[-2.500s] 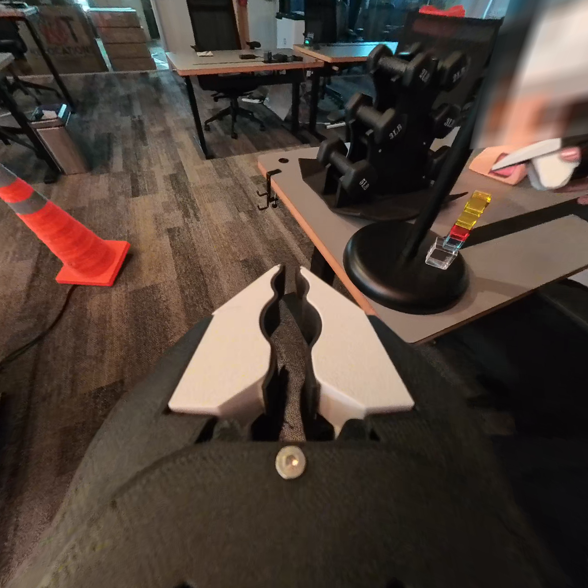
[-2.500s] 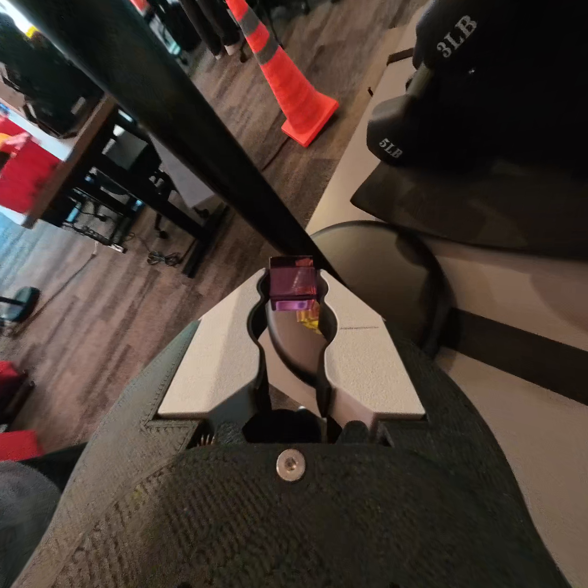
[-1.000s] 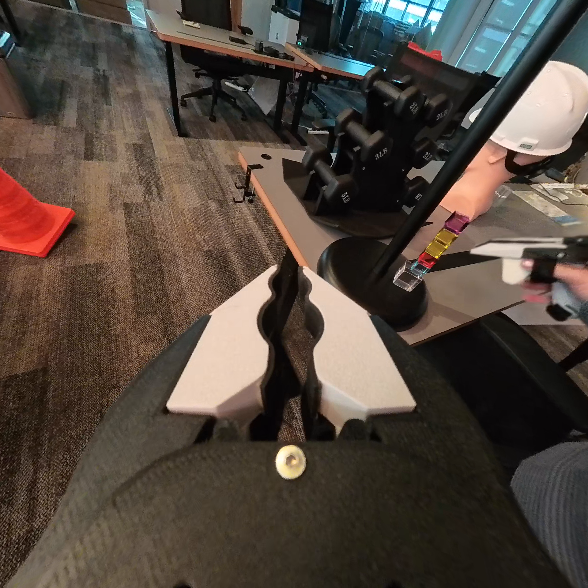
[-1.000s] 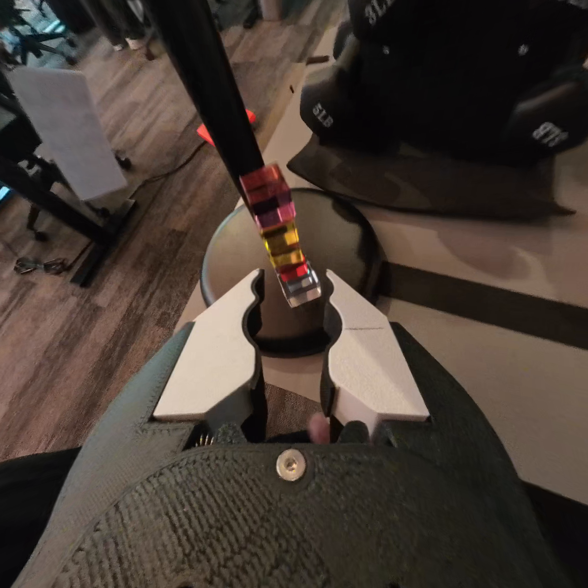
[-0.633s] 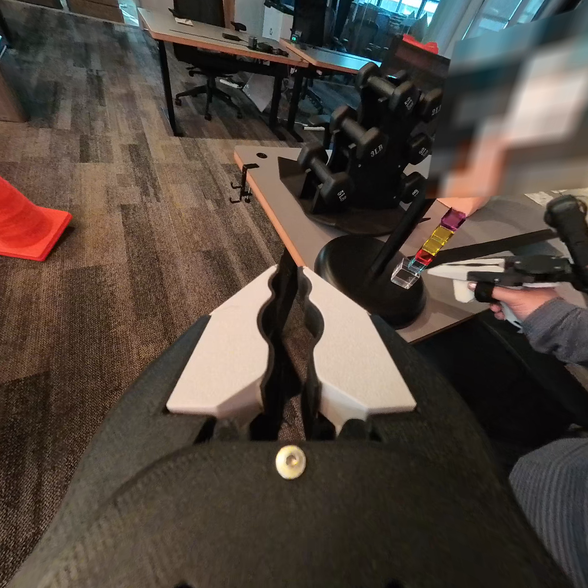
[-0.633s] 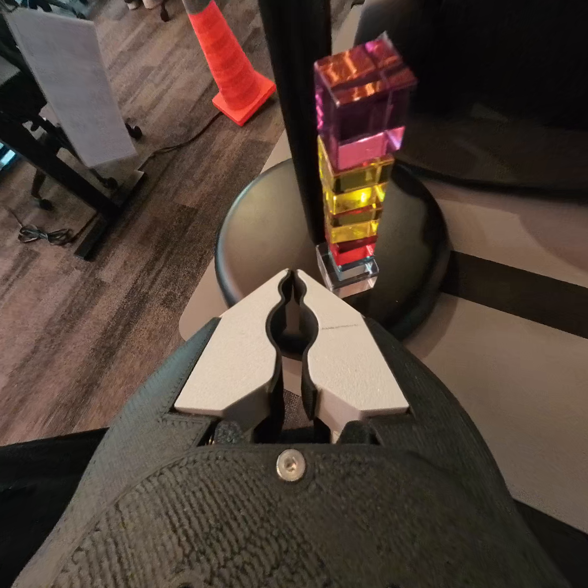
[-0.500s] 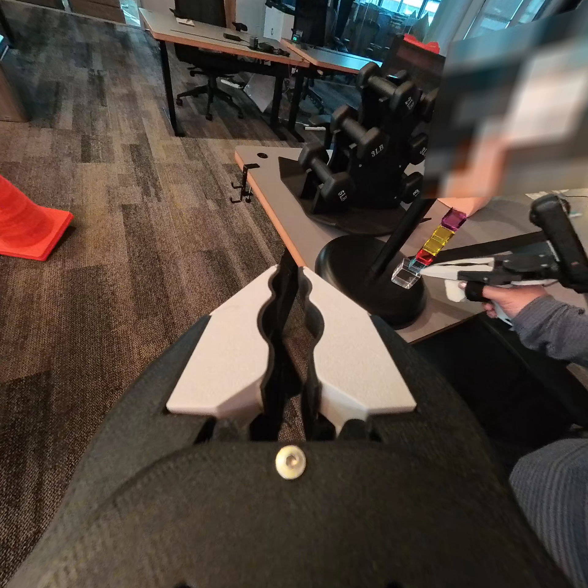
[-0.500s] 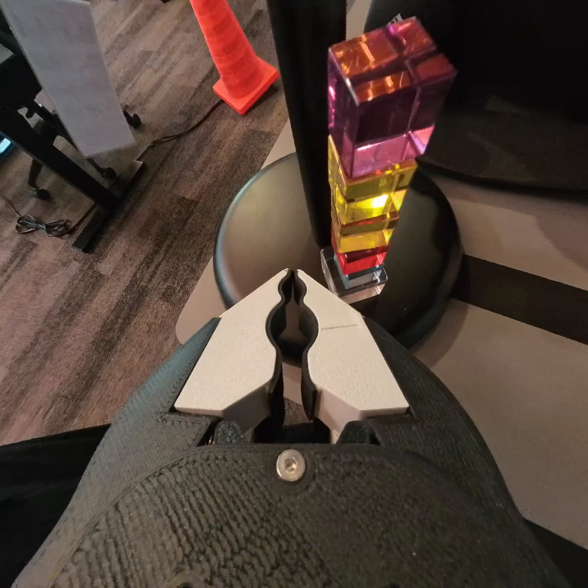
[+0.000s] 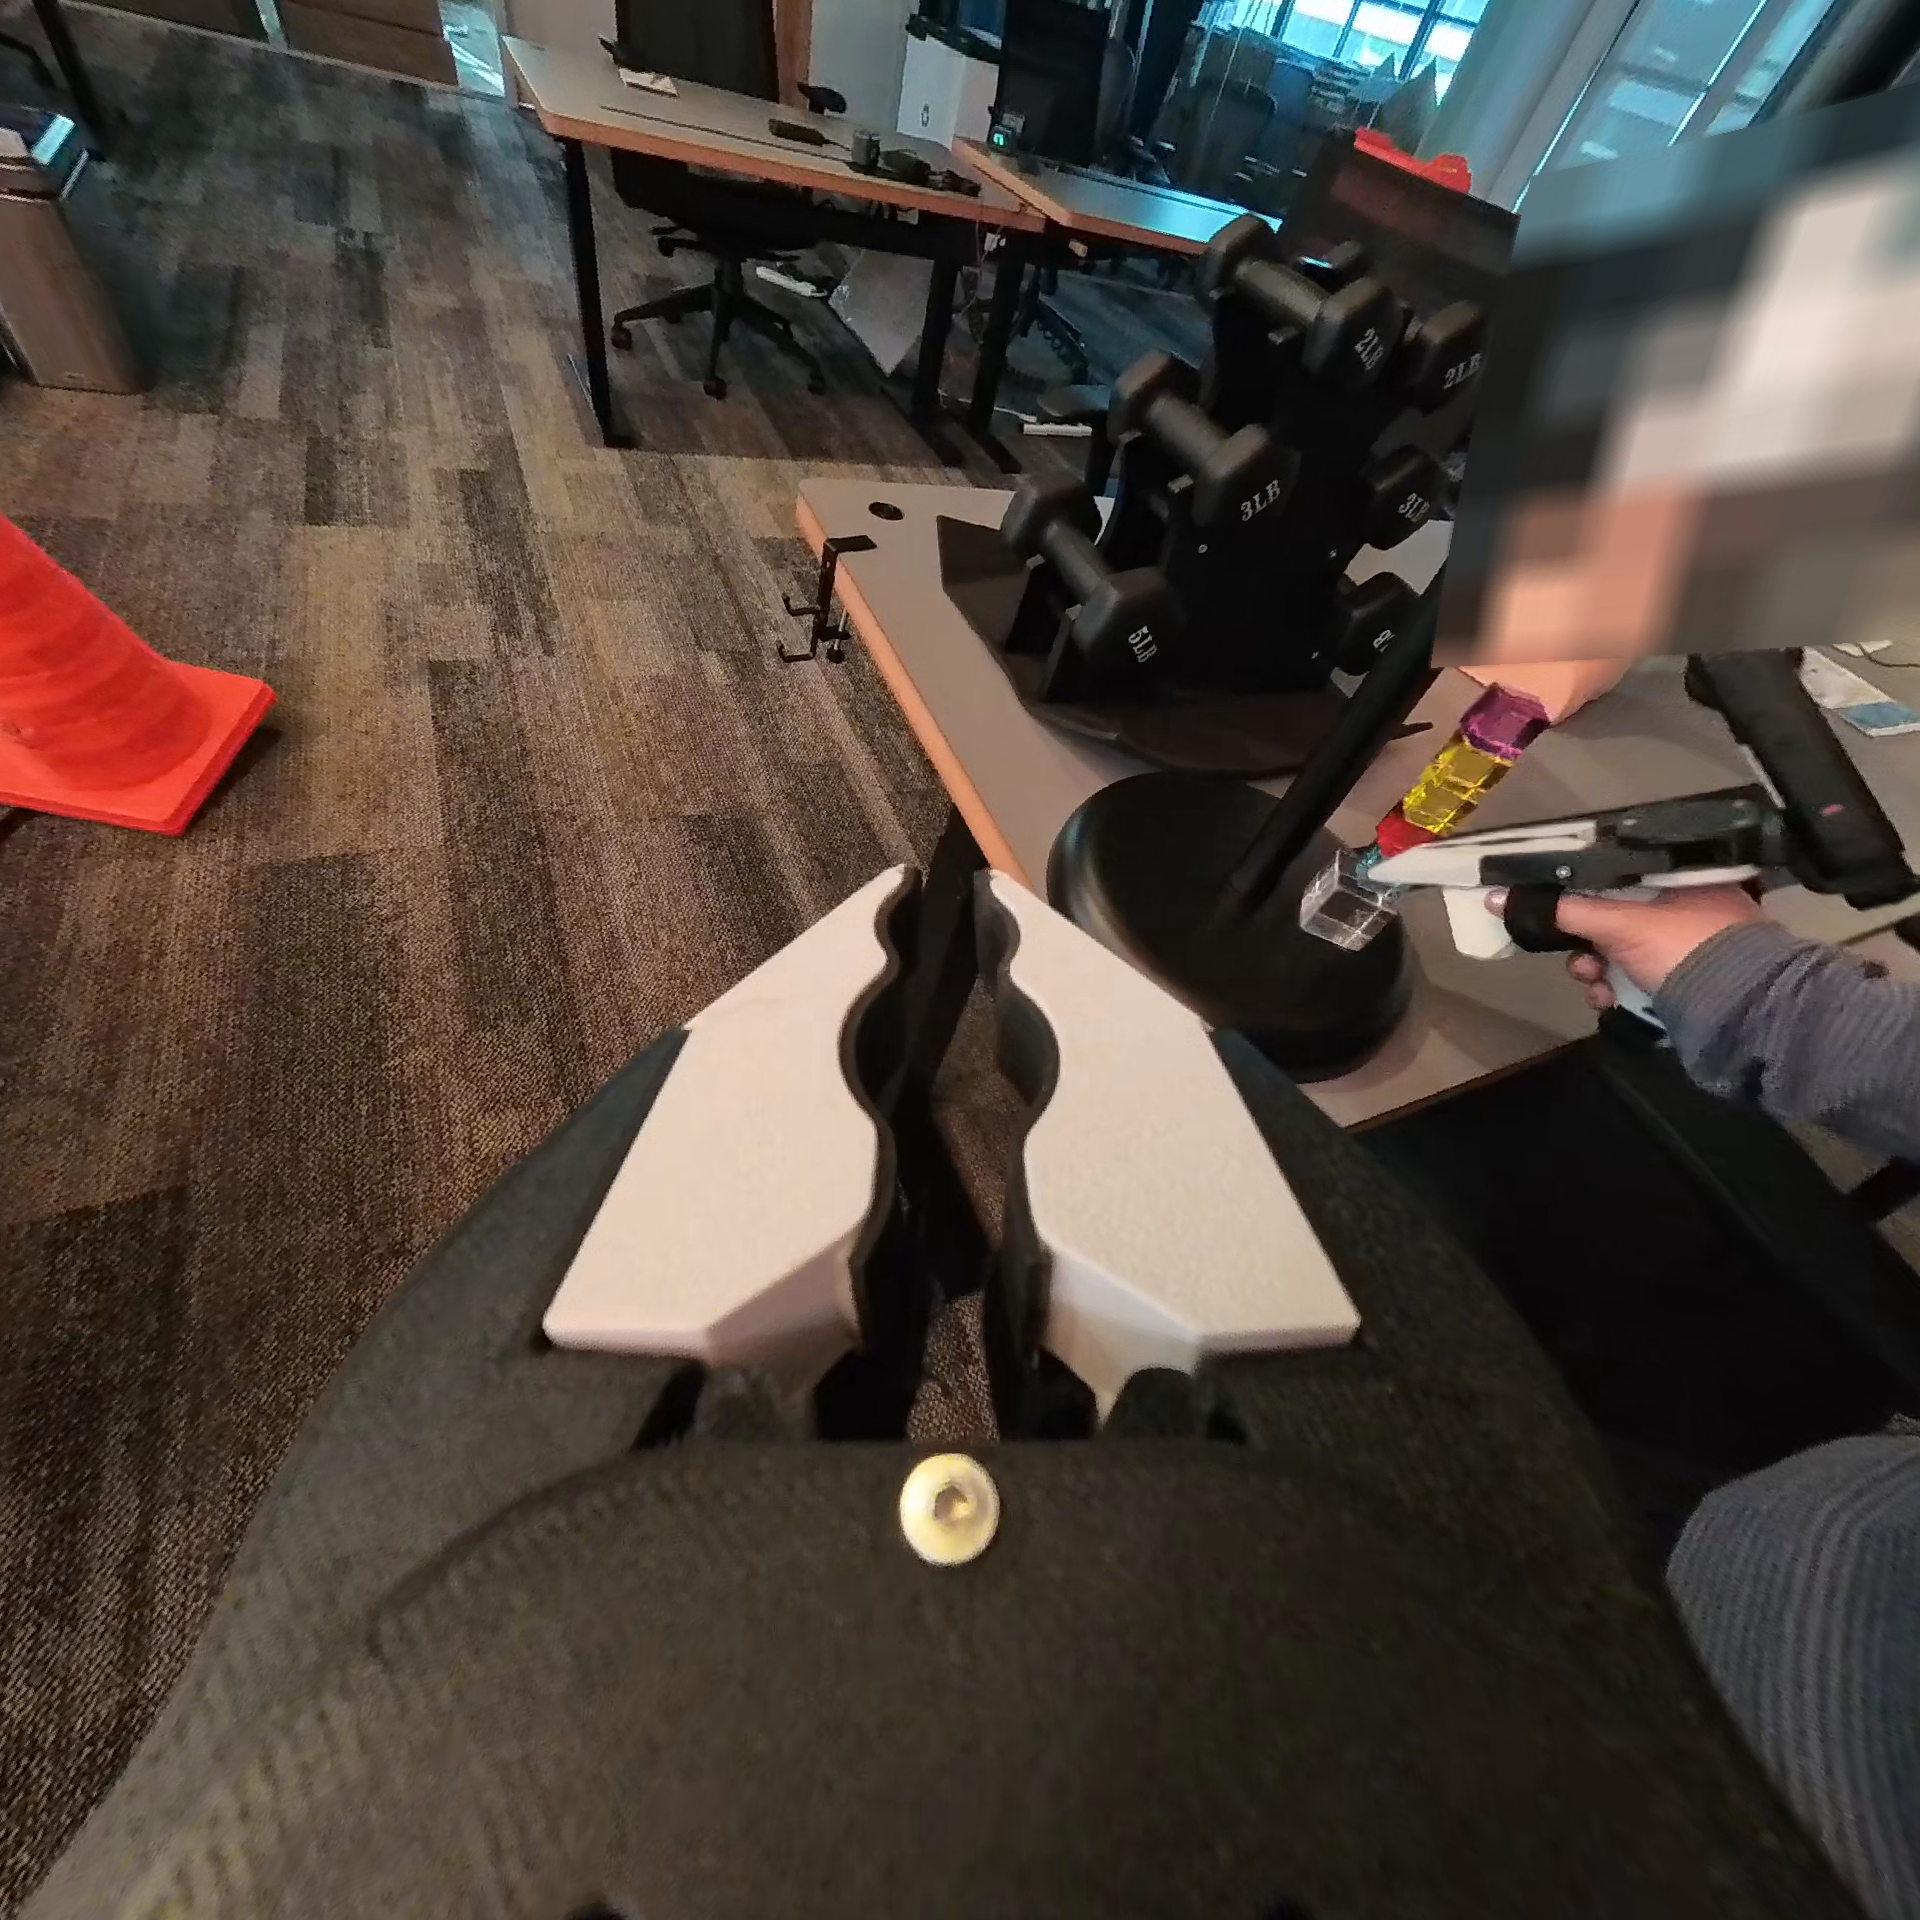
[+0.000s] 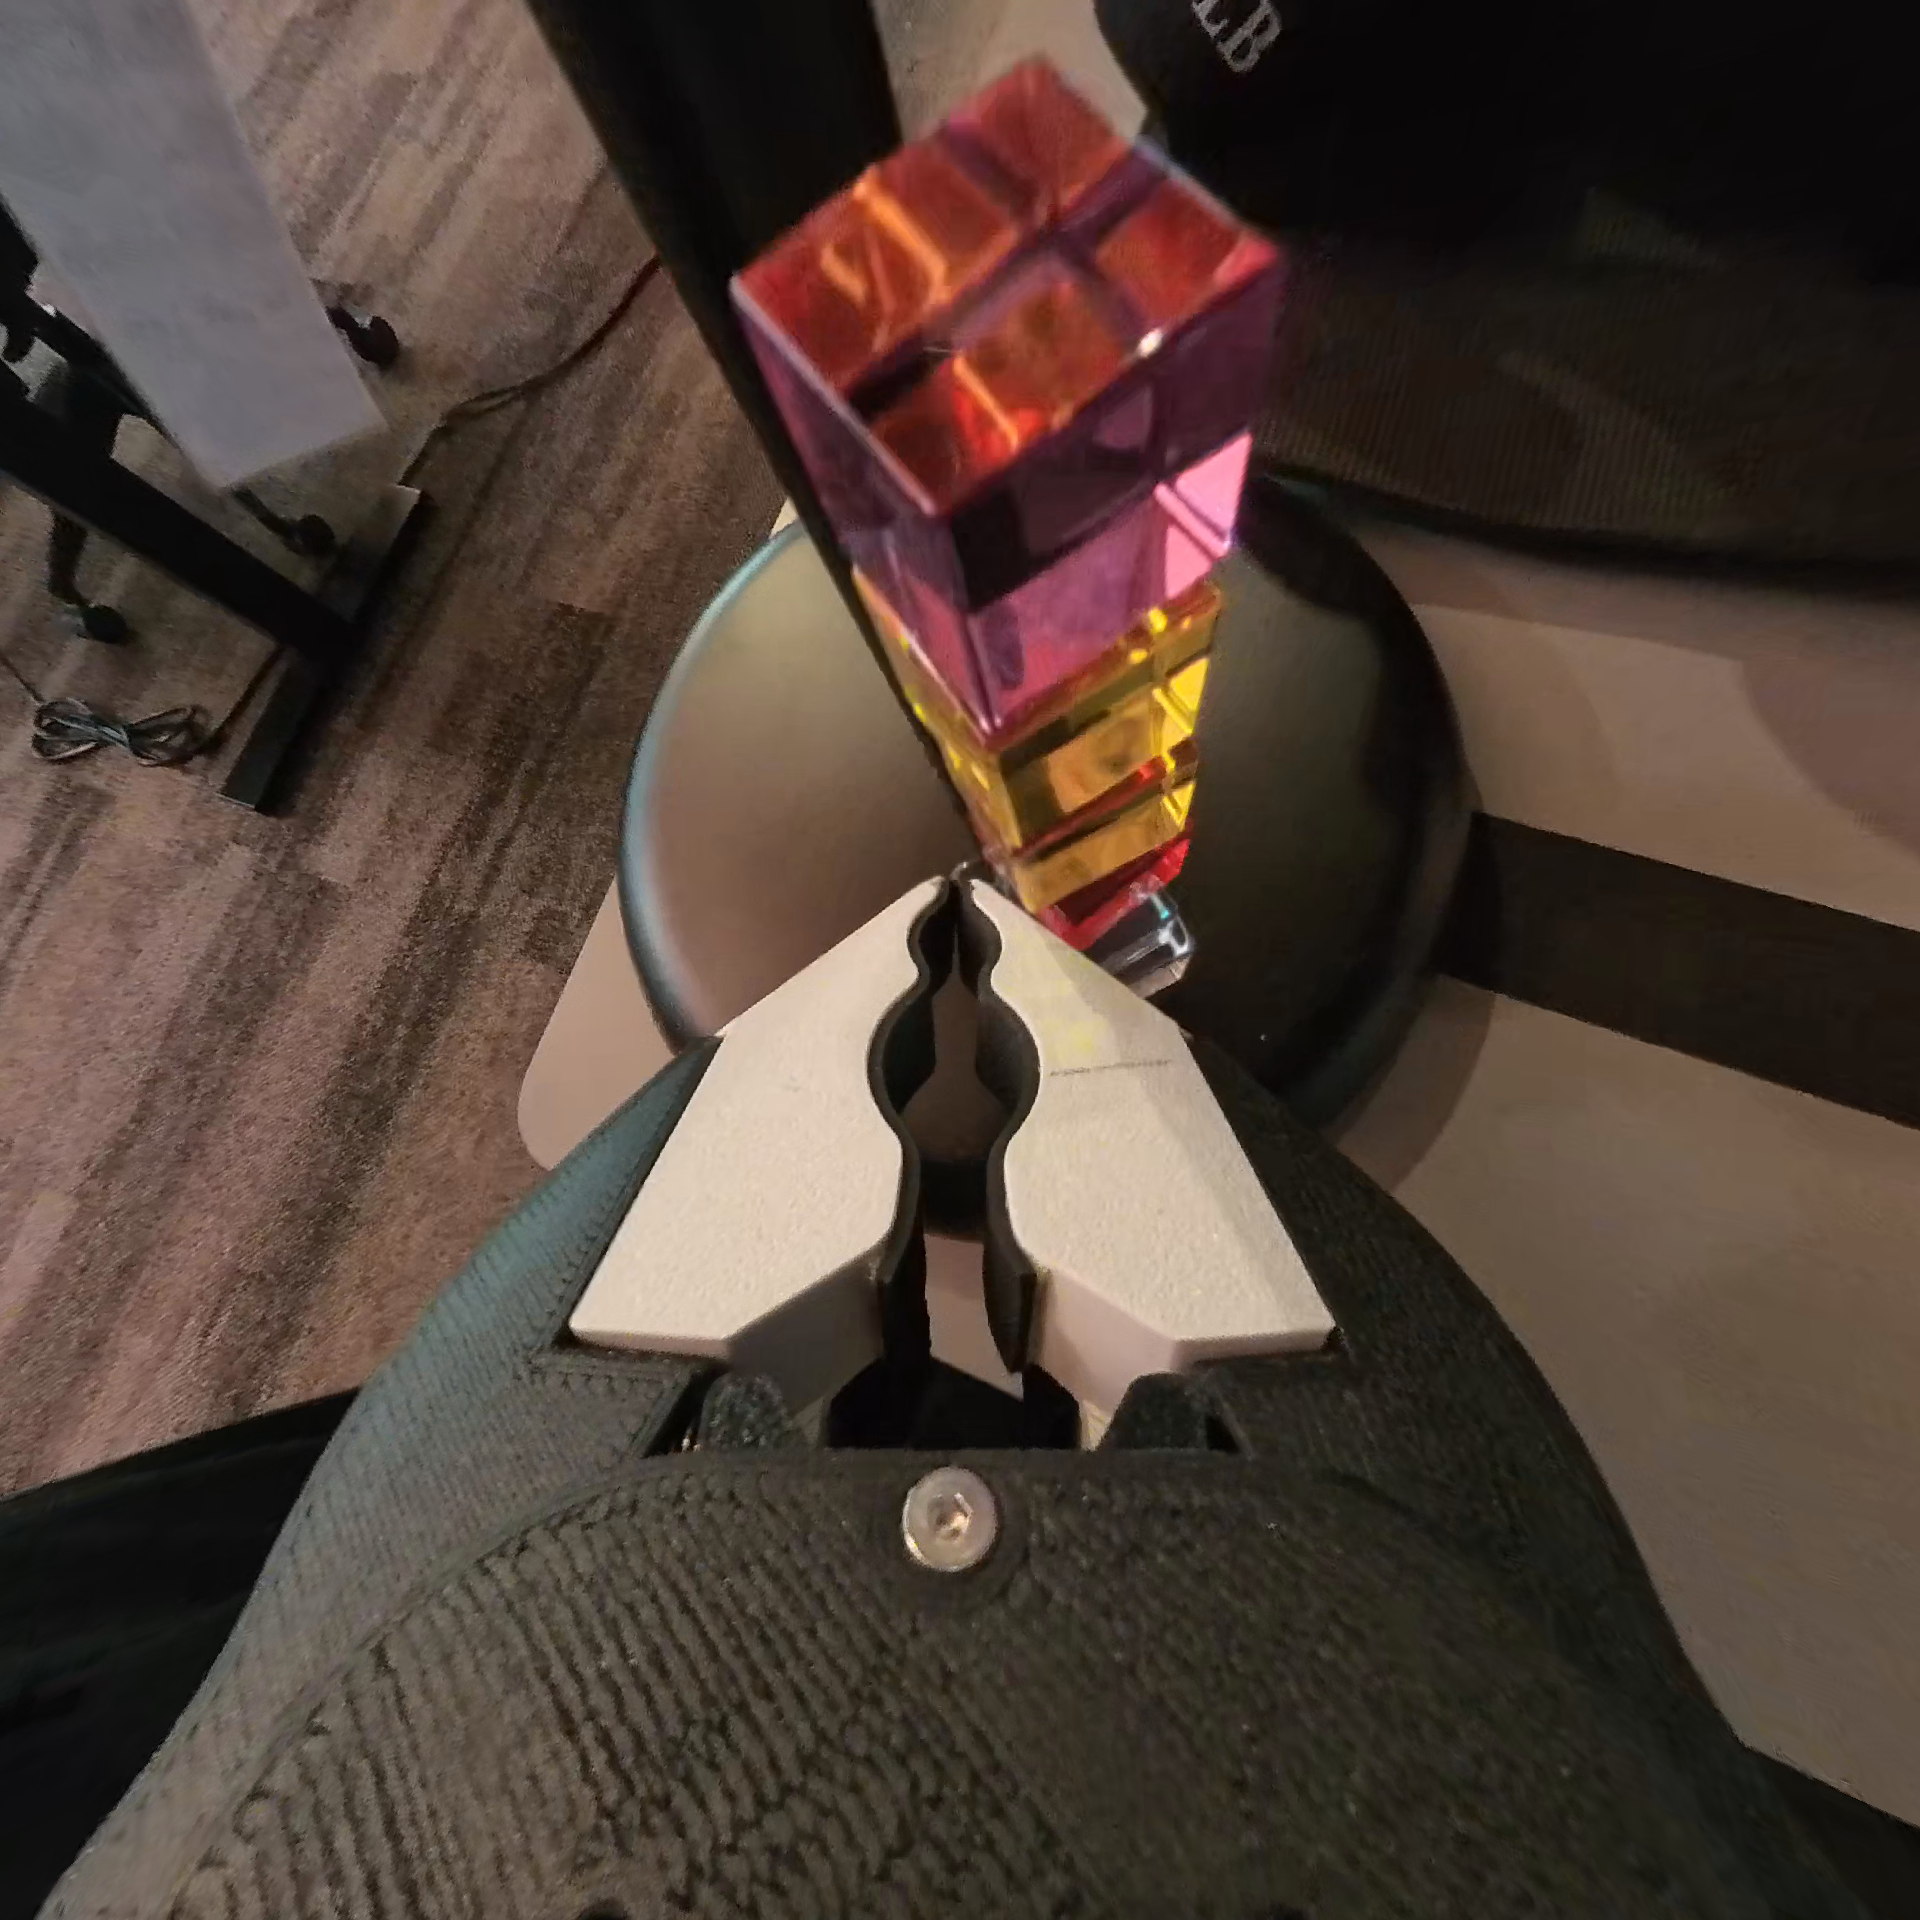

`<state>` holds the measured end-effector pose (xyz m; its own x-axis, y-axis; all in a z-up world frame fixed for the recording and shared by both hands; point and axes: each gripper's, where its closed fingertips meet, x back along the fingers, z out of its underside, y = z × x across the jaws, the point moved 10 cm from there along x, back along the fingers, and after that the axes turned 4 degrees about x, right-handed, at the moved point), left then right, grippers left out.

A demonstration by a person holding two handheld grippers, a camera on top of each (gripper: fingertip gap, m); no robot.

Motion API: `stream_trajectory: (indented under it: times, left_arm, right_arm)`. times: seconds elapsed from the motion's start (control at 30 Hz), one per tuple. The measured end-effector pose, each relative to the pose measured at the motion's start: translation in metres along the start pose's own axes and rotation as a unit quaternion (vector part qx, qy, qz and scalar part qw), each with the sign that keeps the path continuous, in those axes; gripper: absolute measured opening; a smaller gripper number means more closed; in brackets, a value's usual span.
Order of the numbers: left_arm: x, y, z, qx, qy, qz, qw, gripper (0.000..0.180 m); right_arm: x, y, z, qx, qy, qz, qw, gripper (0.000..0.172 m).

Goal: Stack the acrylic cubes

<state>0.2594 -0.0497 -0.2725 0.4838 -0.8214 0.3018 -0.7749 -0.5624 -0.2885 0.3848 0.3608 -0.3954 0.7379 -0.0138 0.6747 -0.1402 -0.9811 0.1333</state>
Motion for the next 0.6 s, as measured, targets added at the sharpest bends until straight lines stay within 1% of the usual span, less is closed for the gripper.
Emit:
stream_trajectory:
  times: [0.17, 0.4, 0.5, 0.6]
  left_arm:
    - [0.001, 0.000, 0.000, 0.001, -0.001, -0.003, 1.000, 0.009]
    - [0.001, -0.002, -0.002, -0.003, -0.001, 0.000, 1.000, 0.009]
    - [0.001, -0.002, -0.001, -0.001, -0.001, 0.001, 1.000, 0.009]
    - [0.002, -0.001, 0.000, 0.000, -0.001, 0.001, 1.000, 0.009]
  right_arm:
    - [-0.004, -0.012, -0.012, -0.015, 0.001, -0.002, 1.000, 0.000]
    - [-0.007, -0.037, -0.035, -0.035, -0.015, 0.014, 0.999, 0.000]
    - [0.004, -0.041, -0.031, -0.042, -0.032, 0.024, 0.998, 0.000]
    - [0.018, -0.042, -0.013, -0.047, -0.058, 0.051, 0.996, 0.000]
